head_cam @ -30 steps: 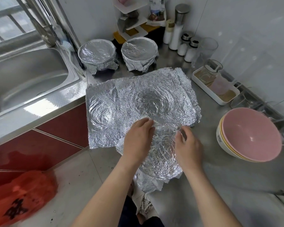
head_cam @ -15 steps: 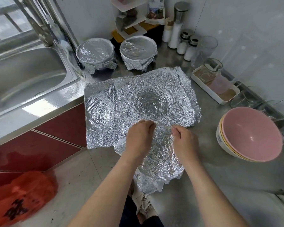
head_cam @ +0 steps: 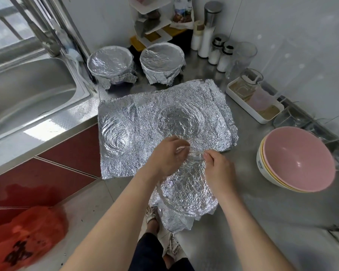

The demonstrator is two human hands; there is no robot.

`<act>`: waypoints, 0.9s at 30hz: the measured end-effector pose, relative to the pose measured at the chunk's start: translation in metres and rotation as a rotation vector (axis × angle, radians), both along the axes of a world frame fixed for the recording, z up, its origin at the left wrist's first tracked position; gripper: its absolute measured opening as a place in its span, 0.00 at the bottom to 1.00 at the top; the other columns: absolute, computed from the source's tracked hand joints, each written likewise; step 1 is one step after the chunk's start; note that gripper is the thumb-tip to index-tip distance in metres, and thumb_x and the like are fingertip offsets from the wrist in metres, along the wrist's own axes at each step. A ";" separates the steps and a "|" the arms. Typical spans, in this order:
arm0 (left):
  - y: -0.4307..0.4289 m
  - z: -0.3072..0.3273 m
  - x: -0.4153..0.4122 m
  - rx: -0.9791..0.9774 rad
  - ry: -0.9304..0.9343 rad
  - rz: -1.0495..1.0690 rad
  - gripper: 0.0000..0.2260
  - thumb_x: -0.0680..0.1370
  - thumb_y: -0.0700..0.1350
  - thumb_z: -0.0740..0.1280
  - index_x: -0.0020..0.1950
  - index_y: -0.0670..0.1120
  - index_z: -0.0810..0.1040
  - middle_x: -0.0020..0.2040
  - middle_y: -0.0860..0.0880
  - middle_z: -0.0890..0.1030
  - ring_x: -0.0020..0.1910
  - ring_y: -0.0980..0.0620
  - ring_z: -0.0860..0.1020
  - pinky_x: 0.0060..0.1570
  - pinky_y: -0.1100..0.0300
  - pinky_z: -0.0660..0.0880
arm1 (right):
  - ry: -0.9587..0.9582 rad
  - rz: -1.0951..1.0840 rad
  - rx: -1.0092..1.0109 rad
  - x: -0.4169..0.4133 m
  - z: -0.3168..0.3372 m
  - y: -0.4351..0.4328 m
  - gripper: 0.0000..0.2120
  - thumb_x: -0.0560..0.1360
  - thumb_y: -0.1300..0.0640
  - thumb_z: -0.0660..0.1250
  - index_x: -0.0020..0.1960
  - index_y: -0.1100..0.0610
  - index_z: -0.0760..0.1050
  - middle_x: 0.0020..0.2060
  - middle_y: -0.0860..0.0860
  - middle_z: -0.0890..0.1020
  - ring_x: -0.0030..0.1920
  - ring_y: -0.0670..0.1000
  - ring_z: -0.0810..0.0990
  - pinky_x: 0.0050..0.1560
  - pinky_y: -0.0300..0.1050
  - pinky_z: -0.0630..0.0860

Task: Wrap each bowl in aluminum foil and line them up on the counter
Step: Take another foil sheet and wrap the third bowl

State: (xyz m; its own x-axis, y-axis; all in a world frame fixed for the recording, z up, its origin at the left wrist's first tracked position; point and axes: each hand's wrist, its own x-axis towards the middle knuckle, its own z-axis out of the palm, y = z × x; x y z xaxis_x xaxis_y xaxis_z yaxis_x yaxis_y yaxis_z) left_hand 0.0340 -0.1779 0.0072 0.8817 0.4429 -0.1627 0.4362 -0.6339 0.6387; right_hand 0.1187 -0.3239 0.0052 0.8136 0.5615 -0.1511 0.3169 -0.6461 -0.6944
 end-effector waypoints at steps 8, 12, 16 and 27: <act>0.000 0.001 -0.014 -0.198 0.000 0.192 0.14 0.83 0.50 0.61 0.46 0.44 0.81 0.35 0.50 0.80 0.29 0.54 0.75 0.37 0.59 0.74 | -0.045 -0.027 -0.030 0.001 -0.003 0.002 0.10 0.81 0.57 0.60 0.48 0.57 0.79 0.40 0.53 0.82 0.38 0.54 0.75 0.35 0.46 0.64; -0.004 0.002 -0.016 -0.146 -0.005 0.223 0.13 0.82 0.49 0.62 0.38 0.51 0.77 0.25 0.57 0.74 0.22 0.59 0.70 0.31 0.61 0.71 | -0.053 -0.024 -0.043 -0.001 -0.003 0.003 0.10 0.81 0.56 0.60 0.45 0.55 0.78 0.37 0.52 0.81 0.34 0.51 0.72 0.33 0.44 0.61; -0.005 0.003 -0.015 -0.100 -0.004 0.228 0.12 0.82 0.50 0.62 0.45 0.46 0.81 0.26 0.58 0.73 0.23 0.63 0.67 0.29 0.66 0.63 | -0.032 -0.038 -0.031 -0.001 0.000 0.004 0.10 0.81 0.57 0.59 0.48 0.56 0.79 0.39 0.49 0.81 0.36 0.49 0.72 0.32 0.42 0.61; -0.021 0.007 -0.058 -0.099 -0.140 0.536 0.12 0.81 0.46 0.65 0.63 0.46 0.80 0.62 0.50 0.81 0.62 0.51 0.76 0.60 0.61 0.68 | -0.181 -0.172 -0.068 -0.014 0.005 -0.015 0.10 0.79 0.61 0.62 0.56 0.63 0.77 0.49 0.57 0.81 0.51 0.60 0.77 0.45 0.44 0.61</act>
State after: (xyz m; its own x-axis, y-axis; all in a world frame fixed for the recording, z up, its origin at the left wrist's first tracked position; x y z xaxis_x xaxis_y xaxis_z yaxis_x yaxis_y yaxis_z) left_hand -0.0238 -0.1987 0.0141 0.5535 0.8236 -0.1237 0.5878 -0.2811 0.7586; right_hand 0.1045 -0.3387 0.0107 0.9136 0.4057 -0.0266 0.3133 -0.7444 -0.5896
